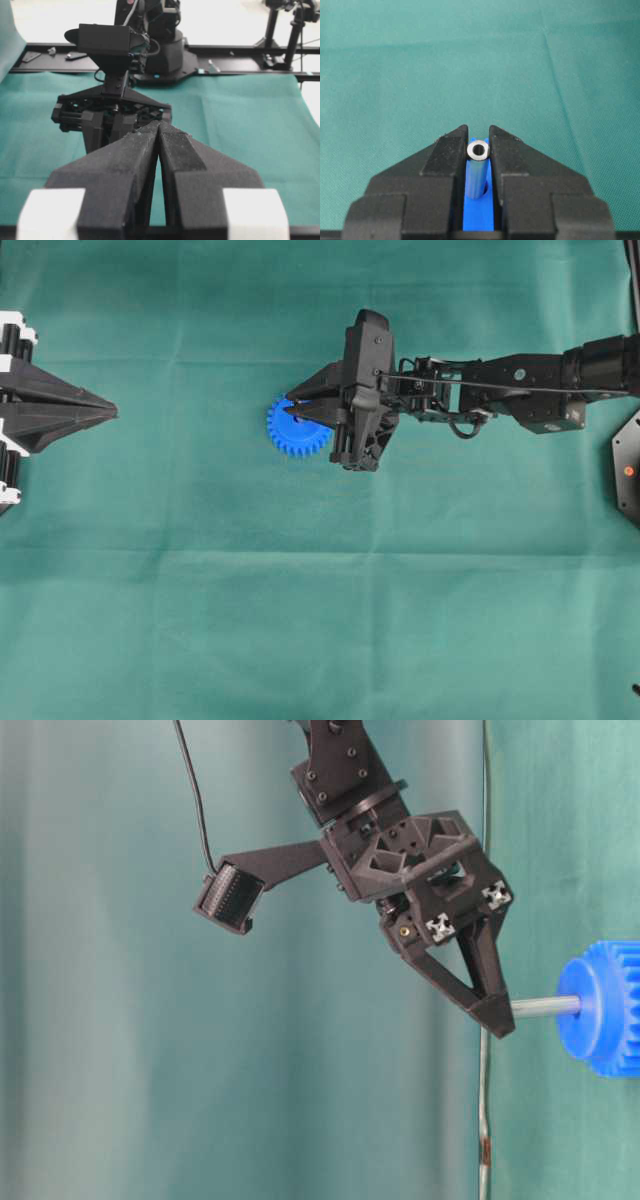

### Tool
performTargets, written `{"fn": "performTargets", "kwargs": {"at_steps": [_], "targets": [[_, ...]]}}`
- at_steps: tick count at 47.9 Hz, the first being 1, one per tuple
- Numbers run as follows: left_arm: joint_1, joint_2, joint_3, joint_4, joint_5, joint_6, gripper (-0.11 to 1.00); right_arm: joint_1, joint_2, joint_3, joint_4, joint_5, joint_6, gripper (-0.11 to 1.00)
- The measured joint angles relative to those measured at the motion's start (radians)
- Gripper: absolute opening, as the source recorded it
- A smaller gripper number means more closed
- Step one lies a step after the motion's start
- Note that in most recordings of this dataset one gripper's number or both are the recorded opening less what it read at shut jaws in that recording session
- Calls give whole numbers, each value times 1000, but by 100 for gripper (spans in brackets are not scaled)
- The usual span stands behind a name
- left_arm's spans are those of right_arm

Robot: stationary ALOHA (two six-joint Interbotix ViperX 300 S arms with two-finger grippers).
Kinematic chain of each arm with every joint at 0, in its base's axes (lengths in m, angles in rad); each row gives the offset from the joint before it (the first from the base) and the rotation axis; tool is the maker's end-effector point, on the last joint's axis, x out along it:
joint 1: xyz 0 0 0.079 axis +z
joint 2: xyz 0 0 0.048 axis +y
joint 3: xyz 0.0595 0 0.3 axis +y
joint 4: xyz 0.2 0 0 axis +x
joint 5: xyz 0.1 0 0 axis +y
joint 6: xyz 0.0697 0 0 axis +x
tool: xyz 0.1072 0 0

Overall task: Insert the shaft placed at a random location into the center hole of the medium gear at another random location.
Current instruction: 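Align the shaft above the gear's center hole with the right gripper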

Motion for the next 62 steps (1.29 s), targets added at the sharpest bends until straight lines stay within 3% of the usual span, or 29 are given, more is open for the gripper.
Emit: {"fn": "performTargets", "kwargs": {"at_steps": [40, 62], "targets": [[0, 0, 0, 0, 11, 0, 0, -2, -40, 0, 0, -3, 0, 14], [0, 0, 0, 0, 11, 0, 0, -2, 11, 0, 2, -6, 0, 14]]}}
